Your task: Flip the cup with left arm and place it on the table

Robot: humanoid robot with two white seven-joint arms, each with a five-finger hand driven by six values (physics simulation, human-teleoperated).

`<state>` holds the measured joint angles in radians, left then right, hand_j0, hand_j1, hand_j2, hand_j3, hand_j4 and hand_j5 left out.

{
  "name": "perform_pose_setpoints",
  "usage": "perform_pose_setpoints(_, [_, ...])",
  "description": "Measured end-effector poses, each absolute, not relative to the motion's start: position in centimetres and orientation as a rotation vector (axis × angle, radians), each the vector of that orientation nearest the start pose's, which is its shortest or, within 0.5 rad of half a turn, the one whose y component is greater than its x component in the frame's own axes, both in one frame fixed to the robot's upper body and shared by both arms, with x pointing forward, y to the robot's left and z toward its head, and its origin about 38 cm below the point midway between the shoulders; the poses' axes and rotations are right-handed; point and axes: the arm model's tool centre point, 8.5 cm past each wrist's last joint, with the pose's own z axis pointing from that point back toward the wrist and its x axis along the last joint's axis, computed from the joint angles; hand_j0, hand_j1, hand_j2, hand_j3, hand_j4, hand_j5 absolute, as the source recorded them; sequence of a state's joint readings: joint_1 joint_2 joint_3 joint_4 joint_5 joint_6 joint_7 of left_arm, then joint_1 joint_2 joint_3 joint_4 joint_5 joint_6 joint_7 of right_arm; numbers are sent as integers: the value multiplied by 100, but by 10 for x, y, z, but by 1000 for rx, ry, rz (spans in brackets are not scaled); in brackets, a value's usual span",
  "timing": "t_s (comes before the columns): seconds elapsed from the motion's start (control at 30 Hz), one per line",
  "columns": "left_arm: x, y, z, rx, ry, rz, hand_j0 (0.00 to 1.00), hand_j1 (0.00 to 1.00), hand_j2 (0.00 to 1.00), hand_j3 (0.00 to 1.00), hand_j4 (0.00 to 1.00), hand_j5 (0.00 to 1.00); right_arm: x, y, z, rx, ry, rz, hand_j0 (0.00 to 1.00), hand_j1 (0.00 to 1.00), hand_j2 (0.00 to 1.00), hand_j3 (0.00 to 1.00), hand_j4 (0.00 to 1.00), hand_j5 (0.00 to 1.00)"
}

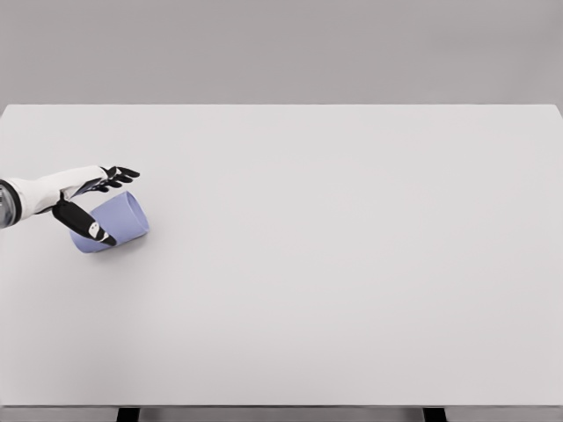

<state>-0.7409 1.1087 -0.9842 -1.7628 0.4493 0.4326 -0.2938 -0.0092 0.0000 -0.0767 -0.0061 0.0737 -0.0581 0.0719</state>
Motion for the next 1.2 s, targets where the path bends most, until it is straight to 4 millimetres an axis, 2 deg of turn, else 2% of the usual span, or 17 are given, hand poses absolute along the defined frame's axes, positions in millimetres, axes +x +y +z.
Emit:
perform_pose_setpoints(0.43, [400,333,183,199,-909,-1164,100,100,100,100,100,100,14,-266,-262,-16,-73,3,100,100,100,100,100,100])
perform_pose_setpoints(1.2, [407,333,173,245,-879,-1150,100,100,100,100,100,100,14,-266,-262,-16,-73,3,100,100,100,100,100,100])
